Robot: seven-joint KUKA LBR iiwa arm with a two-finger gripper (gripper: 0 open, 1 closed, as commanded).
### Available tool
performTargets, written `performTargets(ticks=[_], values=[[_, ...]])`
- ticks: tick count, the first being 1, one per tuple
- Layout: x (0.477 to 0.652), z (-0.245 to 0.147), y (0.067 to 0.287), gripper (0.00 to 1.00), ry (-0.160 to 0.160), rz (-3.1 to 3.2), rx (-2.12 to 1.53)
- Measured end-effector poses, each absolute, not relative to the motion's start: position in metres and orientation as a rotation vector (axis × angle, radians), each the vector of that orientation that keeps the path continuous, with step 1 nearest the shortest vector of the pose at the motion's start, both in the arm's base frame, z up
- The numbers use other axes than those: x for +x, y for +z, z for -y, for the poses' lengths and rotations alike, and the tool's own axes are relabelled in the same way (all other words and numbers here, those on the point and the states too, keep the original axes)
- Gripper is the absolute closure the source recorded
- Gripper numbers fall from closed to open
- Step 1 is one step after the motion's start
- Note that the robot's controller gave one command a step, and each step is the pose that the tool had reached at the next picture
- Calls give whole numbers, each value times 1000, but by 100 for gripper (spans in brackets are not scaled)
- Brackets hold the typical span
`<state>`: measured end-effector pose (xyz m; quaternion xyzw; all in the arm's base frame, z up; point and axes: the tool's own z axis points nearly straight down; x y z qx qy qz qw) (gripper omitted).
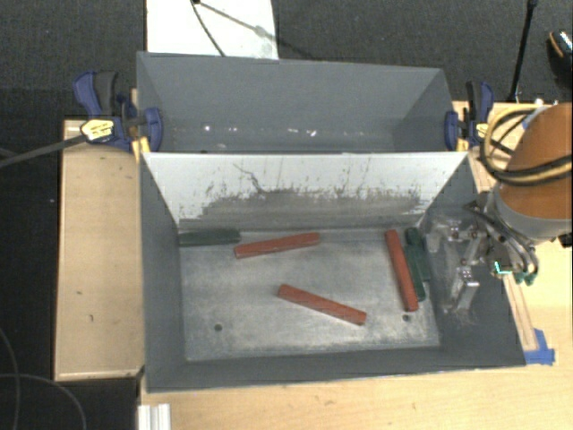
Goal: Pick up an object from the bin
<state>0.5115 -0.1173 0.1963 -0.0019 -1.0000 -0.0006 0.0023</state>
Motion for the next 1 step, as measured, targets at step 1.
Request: performTargets(ticks=[1], values=[[540, 112, 67, 0, -2, 3133, 211]])
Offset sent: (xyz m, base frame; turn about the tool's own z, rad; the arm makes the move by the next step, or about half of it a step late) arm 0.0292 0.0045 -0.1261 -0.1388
